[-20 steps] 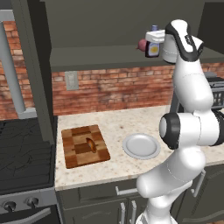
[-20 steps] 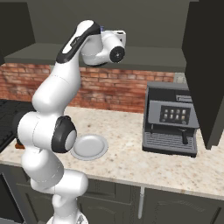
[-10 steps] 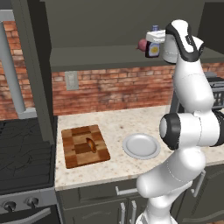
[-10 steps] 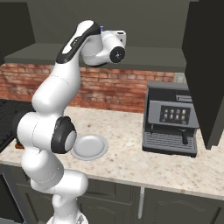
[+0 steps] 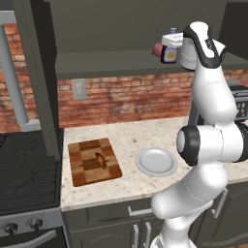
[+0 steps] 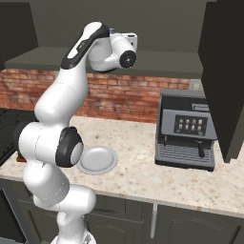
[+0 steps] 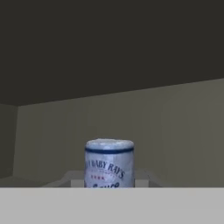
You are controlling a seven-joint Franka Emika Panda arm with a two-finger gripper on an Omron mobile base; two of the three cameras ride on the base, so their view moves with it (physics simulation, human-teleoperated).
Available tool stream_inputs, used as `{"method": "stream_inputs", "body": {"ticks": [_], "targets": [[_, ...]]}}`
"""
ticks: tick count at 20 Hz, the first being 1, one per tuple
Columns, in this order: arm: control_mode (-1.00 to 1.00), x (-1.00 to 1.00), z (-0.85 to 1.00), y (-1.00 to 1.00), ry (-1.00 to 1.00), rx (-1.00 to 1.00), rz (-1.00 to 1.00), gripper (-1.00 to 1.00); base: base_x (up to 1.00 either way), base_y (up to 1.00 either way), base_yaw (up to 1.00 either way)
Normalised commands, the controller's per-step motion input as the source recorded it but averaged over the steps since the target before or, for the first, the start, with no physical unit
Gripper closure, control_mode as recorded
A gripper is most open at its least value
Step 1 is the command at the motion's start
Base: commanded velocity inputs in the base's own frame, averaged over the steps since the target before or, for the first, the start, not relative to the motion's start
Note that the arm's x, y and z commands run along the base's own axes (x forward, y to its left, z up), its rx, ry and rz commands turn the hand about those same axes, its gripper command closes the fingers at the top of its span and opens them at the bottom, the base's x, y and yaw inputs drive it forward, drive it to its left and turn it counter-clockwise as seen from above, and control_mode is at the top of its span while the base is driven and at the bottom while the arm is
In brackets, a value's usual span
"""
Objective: Pick the chicken drumstick from the plate and place it on the cutting board. Then pick the condiment bottle from the cabinet and place it next to the cutting board.
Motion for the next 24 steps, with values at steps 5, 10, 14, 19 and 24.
{"method": "stream_inputs", "body": {"ticks": [5, 10, 14, 19, 24], "targets": [[-1.00, -0.01, 0.00, 0.00, 0.00, 0.00, 0.00, 1.00, 0.00, 0.00, 0.00], [-1.00, -0.20, 0.00, 0.00, 0.00, 0.00, 0.00, 1.00, 0.00, 0.00, 0.00], [-1.00, -0.29, 0.00, 0.00, 0.00, 0.00, 0.00, 1.00, 0.00, 0.00, 0.00], [-1.00, -0.29, 0.04, 0.00, 0.00, 0.00, 0.00, 1.00, 0.00, 0.00, 0.00], [-1.00, -0.25, 0.11, 0.00, 0.01, 0.00, 0.00, 1.00, 0.00, 0.00, 0.00]]}}
